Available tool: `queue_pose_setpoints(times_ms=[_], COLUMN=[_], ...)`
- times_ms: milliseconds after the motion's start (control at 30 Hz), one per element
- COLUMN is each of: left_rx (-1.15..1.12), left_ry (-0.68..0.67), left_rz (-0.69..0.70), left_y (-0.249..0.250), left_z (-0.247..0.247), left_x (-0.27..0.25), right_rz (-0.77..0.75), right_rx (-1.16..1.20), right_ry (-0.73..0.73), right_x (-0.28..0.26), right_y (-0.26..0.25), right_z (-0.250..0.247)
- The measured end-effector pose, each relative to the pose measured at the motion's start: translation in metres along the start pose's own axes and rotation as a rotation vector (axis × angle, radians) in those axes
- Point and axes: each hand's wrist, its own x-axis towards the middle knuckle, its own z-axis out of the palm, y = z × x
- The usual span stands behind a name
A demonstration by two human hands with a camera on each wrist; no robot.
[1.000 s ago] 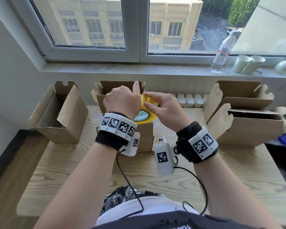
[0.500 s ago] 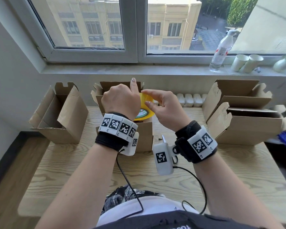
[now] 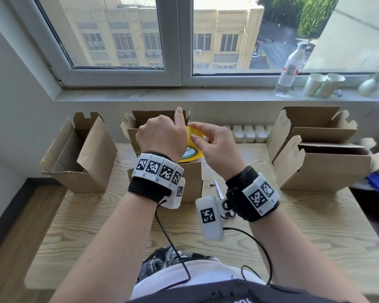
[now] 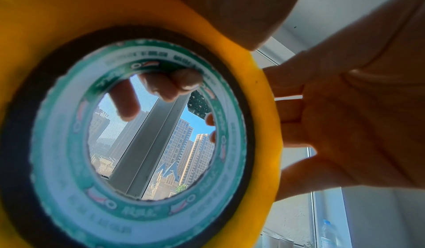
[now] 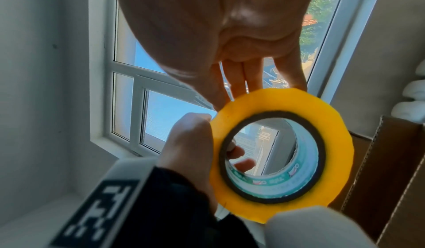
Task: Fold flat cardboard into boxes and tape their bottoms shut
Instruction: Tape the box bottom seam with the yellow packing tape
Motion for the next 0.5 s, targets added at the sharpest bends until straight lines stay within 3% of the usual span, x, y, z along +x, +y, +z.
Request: queue_pose_setpoints(times_ms=[500], left_rx=[-0.101], left_ry=[0.069], left_rz=[-0.028], left_y=[-0.005], left_z=[-0.013], left_x=[0.003], right_rz=[-0.039], right_rx=[0.043], right_ry=[0.117], right_x=[-0.015], right_y=[-0.027], right_z=[0.002])
